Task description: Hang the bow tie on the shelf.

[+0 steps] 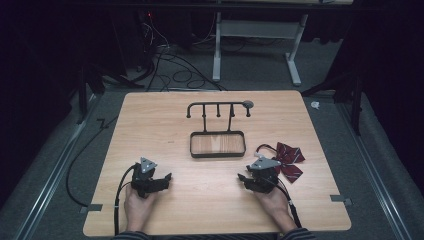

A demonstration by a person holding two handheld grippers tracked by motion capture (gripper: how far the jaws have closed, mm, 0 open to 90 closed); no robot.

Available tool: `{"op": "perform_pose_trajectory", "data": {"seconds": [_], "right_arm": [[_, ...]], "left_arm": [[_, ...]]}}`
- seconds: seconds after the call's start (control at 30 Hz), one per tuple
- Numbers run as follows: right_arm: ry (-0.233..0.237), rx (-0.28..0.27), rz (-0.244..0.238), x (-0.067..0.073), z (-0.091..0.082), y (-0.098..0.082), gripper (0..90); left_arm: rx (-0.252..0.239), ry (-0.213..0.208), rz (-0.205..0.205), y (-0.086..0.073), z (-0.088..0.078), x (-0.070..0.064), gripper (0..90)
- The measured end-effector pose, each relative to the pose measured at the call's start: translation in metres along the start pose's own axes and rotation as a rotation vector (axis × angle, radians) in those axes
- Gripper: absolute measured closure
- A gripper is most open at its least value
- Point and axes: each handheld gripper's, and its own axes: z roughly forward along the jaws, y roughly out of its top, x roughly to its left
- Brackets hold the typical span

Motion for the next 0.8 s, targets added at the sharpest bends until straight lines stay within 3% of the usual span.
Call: {"op": "perform_pose_trajectory", "data": {"seconds": [0.8], "right_arm": [[-0.011,-0.001,0.009,0.0002,0.0,0.0001,54.0]], "left_arm": [[0.0,0.0,0.0,0.0001,0.0,0.0001,20.0]]}}
